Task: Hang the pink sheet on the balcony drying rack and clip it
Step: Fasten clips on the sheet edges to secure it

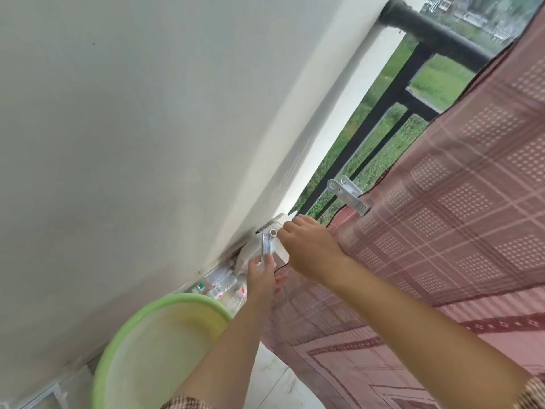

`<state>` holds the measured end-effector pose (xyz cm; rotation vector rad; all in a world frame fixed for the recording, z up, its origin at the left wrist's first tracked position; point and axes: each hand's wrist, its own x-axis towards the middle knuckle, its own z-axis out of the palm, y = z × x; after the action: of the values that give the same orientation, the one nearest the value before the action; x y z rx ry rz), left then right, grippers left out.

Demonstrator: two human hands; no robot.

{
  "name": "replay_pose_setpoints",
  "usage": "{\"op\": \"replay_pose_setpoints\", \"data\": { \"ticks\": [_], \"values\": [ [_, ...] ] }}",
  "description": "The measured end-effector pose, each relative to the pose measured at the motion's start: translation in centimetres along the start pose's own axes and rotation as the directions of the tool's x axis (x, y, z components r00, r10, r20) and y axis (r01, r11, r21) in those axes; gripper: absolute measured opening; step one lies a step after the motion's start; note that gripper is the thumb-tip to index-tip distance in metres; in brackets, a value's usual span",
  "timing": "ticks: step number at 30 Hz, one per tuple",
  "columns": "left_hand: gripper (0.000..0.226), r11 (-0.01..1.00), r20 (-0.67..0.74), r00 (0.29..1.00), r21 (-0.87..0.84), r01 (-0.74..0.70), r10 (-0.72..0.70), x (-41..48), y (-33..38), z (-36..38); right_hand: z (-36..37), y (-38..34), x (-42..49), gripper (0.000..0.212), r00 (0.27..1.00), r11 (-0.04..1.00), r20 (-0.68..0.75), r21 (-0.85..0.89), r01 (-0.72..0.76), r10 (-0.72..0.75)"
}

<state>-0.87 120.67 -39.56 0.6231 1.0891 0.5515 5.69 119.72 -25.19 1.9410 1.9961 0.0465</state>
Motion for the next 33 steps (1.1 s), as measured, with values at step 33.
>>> {"op": "replay_pose_setpoints", "data": {
  "ticks": [33],
  "values": [
    [0.019, 0.929, 0.378, 0.918, 0.285, -0.238, 0.119, 3.6, 2.3, -6.3, 0.5, 0.0, 3.1, 0.037, 0.844, 0.976, 0.496, -0.17, -0.137, 0.205]
  ]
}}
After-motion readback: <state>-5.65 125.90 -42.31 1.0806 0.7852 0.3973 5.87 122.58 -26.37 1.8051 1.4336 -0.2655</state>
